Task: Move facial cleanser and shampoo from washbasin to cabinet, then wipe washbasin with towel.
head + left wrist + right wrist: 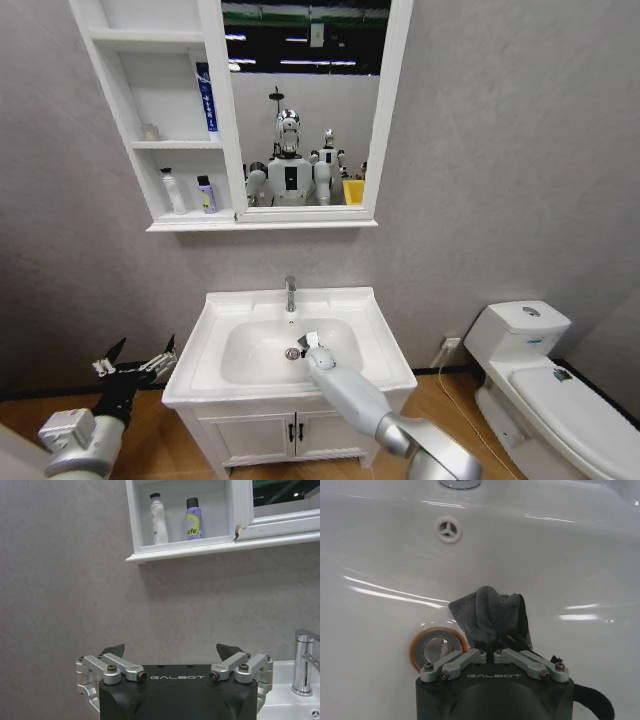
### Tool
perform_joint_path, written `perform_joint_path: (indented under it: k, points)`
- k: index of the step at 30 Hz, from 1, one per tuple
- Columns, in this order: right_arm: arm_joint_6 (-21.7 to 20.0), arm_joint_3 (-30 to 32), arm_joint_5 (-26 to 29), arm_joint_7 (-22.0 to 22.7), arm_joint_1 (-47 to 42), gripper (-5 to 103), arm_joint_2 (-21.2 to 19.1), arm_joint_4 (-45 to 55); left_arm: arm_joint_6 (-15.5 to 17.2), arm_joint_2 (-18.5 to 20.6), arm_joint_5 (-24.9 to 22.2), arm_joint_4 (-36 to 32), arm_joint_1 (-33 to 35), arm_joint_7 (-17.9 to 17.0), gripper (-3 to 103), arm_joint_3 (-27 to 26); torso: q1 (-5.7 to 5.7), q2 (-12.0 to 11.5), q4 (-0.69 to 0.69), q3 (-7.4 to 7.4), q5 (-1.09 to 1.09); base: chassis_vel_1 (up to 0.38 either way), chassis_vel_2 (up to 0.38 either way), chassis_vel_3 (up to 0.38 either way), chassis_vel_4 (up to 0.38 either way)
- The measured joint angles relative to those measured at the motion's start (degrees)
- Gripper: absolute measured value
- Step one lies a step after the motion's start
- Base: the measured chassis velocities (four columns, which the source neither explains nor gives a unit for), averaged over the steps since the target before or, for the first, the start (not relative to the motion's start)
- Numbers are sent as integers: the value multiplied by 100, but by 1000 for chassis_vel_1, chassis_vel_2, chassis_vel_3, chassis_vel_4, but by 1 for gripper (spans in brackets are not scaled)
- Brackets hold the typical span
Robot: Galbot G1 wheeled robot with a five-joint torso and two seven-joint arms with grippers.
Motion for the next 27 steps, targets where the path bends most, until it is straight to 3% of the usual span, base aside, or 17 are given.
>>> perform_joint_path:
  k: [5, 17, 27]
  points:
    - [89, 134, -102, -199, 42, 2, 222, -269, 0, 0, 0, 0, 0, 0, 100, 0, 0, 0, 1, 0, 1, 0, 0, 0, 0]
    - [319, 281, -222, -537, 115, 2, 222, -482, 0, 0, 0, 0, 0, 0, 100, 0, 0, 0, -2, 0, 1, 0, 0, 0, 0]
    - [151, 408, 597, -44, 163, 2, 217, -349, 0, 0, 0, 0, 0, 0, 100, 0, 0, 0, 2, -1, 1, 0, 0, 0, 0]
